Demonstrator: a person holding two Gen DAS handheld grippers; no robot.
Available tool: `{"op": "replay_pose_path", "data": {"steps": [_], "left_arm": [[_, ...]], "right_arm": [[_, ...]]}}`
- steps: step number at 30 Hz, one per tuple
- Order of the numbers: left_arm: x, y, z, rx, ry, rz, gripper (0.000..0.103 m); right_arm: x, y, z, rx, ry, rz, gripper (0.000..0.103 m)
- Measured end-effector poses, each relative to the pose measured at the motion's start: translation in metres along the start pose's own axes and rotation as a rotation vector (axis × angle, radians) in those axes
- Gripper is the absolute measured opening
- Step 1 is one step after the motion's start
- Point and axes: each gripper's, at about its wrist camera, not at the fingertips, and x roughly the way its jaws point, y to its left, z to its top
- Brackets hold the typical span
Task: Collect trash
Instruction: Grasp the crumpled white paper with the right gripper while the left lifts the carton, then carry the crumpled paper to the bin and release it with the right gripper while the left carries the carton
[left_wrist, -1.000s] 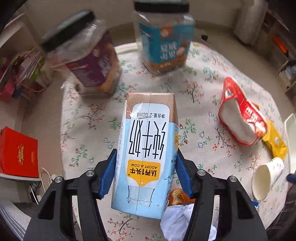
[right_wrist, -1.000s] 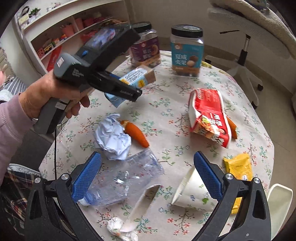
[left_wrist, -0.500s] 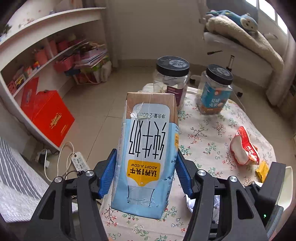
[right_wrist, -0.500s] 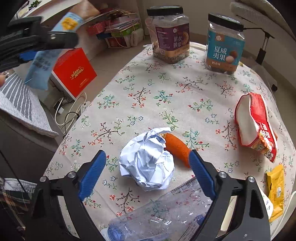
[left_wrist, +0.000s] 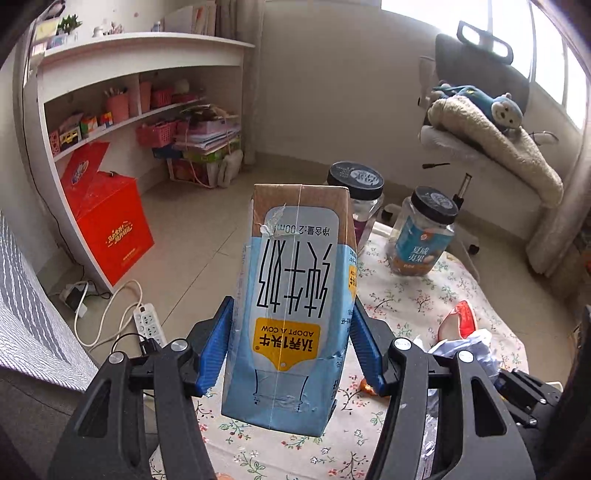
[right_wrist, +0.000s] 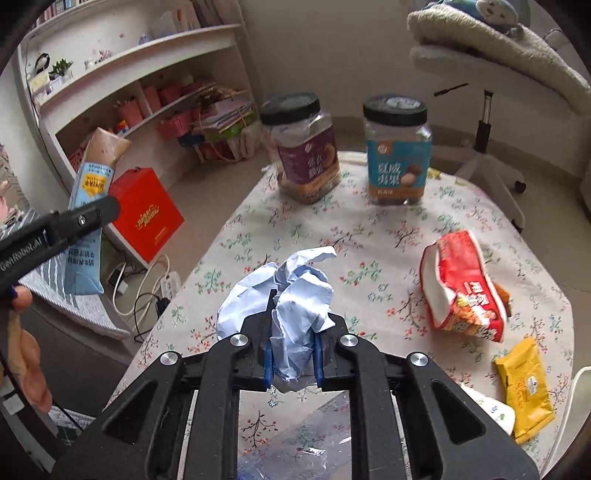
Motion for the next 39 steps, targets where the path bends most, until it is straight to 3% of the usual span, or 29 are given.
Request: {"op": "replay_pose_path", "data": {"steps": [7,14,20,39], "left_arm": [[-0.018,-0.021,-0.009,0.017,-0.082,-0.024,0.059],[-0.033,-0.050,-0.013,0.070,-0.156,-0.045,0.059],[-0.042,-0.074,-0.018,0.103,-0.193,-0.077,0.060],[-0.058,-0.144,-0.032,0.137,-0.204,-0.191,0.060]], "right_arm": [[-0.047,-0.020,0.011,0.017,-0.182,-0.135,0.014],[-0.072,-0.026,0.007,0.007,-0.283,-0.255,0.014],[-0.087,-0.042,0.004,0.023,-0.312,-0.303,0.014],[-0.141,-0.090,-0.018,0.087,-0.363,-0.405,0.015]]}}
